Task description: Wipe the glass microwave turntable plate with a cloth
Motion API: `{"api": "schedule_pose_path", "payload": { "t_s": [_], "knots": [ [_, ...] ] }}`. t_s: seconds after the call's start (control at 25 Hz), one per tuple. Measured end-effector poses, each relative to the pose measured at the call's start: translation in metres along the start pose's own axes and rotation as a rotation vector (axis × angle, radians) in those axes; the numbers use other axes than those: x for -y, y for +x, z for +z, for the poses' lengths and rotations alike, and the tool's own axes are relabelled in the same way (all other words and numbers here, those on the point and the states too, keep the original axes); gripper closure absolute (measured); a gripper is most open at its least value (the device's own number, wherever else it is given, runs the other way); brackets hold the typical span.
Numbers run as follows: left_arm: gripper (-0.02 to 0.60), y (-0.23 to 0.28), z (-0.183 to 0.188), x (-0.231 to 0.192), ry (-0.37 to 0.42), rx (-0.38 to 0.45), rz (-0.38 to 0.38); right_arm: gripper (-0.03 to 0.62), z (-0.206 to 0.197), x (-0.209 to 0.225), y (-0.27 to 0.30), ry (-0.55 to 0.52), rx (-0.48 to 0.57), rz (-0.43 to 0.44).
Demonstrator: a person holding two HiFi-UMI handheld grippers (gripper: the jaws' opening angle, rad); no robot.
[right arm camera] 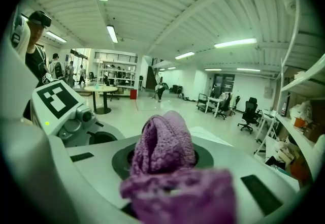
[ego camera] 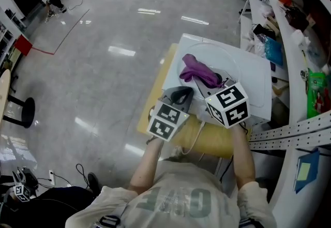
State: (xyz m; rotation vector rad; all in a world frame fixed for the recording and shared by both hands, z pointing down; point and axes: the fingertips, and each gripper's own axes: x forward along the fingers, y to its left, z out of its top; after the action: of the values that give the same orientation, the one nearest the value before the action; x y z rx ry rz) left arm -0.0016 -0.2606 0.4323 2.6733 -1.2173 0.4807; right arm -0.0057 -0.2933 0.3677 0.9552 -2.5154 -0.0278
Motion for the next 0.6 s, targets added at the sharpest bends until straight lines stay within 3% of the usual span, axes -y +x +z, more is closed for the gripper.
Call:
{"api": "schedule_pose_path", "payload": {
  "t_s": [0.32, 0.6],
  "knots": [
    [0.581, 0.0, 0.001, 0.001, -0.018, 0.016, -0.004, 0.537, -0.018, -0.006, 0.049, -0.088, -0.193, 0.108],
    [0.581, 0.002, -0.004, 0.002, -0.017, -0.005, 0.015, 0.537, -0.023, 0.003, 0.068, -0.152, -0.272, 0.119]
  ]
}}
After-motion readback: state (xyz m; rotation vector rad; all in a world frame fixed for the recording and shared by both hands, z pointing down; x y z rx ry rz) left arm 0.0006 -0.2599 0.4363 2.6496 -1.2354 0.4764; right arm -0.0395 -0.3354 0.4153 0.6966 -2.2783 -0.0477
